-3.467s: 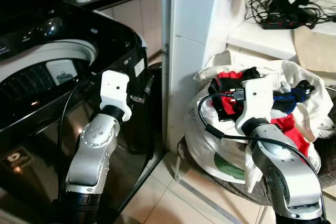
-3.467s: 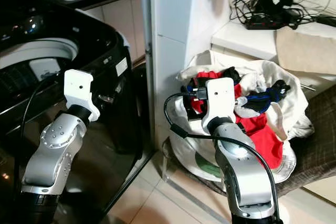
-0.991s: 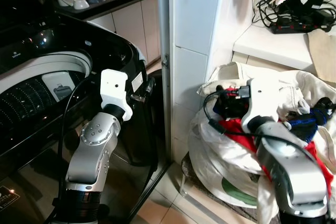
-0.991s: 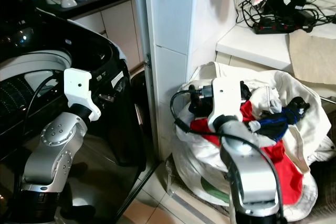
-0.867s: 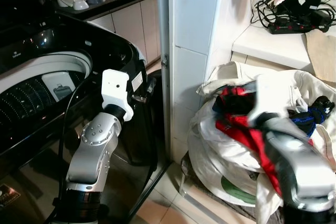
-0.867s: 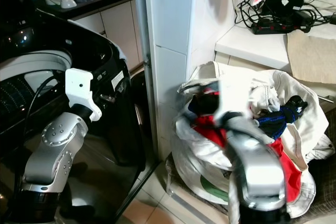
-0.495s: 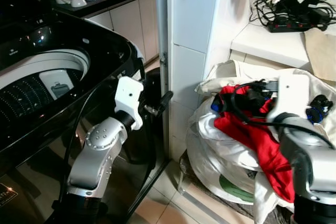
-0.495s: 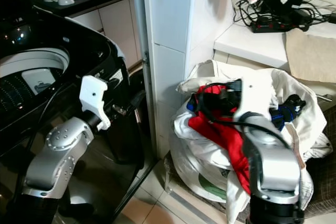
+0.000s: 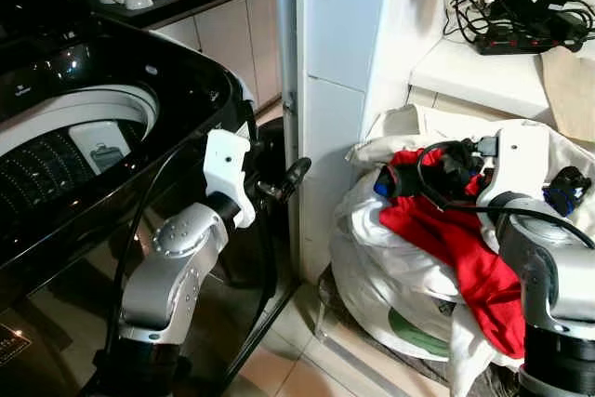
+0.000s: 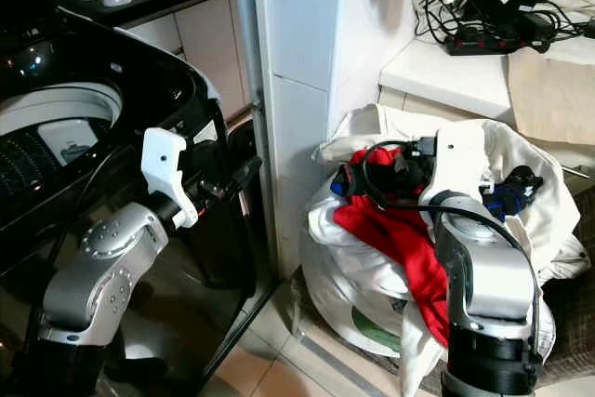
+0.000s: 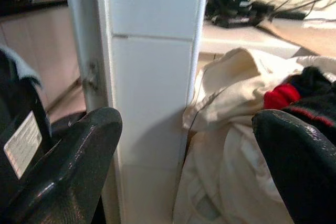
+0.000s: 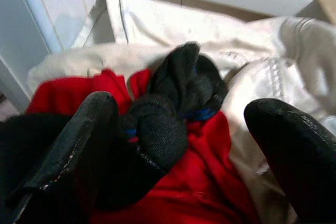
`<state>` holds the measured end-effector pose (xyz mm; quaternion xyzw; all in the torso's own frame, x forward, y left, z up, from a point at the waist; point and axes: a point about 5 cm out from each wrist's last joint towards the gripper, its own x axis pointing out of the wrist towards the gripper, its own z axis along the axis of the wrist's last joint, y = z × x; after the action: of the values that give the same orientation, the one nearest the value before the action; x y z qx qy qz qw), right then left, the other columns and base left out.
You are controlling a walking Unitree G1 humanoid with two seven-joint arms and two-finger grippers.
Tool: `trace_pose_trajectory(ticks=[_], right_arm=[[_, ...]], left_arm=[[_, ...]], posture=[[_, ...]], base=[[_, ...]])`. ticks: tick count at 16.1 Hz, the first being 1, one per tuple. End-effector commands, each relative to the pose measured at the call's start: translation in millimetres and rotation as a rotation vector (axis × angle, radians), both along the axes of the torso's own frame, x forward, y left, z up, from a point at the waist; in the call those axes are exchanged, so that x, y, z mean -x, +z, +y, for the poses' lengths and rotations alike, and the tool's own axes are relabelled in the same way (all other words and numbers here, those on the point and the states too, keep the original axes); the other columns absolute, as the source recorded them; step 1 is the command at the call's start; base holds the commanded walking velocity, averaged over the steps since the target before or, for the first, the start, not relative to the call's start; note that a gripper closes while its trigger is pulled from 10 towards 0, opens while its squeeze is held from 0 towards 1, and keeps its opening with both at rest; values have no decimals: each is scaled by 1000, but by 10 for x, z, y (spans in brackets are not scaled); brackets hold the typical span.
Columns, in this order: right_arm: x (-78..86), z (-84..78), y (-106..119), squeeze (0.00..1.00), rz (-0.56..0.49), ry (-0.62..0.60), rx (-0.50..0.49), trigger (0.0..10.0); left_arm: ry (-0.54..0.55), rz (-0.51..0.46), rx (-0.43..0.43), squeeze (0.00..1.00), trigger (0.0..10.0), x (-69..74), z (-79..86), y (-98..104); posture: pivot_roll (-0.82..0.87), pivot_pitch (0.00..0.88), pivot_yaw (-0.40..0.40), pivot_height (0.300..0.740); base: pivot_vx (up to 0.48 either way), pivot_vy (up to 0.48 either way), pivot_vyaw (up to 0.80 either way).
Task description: Clothes washing
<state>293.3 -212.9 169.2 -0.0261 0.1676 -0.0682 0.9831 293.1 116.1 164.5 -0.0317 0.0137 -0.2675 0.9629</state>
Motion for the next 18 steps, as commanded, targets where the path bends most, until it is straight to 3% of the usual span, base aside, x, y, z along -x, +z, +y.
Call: trace_pose_trajectory(ticks=[1, 4, 7, 8, 9, 10, 18], right_arm=[[-67, 17, 15, 0, -11, 32, -12, 10000], [-188, 30, -91, 0, 36, 64, -18, 10000], [-248, 51, -145, 0, 51, 76, -70, 10000], [-250, 81, -178, 0, 72, 89, -112, 9412], [-246, 95, -201, 0, 81, 93, -139, 902], [-246, 107, -213, 0, 80, 101, -153, 0], [-220, 87, -303, 0, 97, 83, -187, 0]], left_arm=[[17, 12, -9, 0, 10000, -16, 33, 20], [0, -26, -90, 0, 10000, 20, 56, -4], [-31, -88, -98, 0, 10000, 52, 27, 64], [-59, -91, -108, 0, 10000, 71, 15, 75], [-57, -102, -107, 0, 10000, 74, 21, 93], [-50, -110, -106, 0, 10000, 70, 31, 102], [-53, -110, -84, 0, 10000, 80, 40, 98]], posture=[[-125, 0, 34, 740], [-112, 0, 25, 740], [-100, 0, 19, 740], [-95, 0, 14, 740], [-91, 0, 11, 740], [-91, 0, 11, 740], [-90, 0, 14, 740]], base=[[0, 0, 0], [0, 0, 0], [0, 0, 0], [0, 0, 0], [0, 0, 0], [0, 0, 0], [0, 0, 0]])
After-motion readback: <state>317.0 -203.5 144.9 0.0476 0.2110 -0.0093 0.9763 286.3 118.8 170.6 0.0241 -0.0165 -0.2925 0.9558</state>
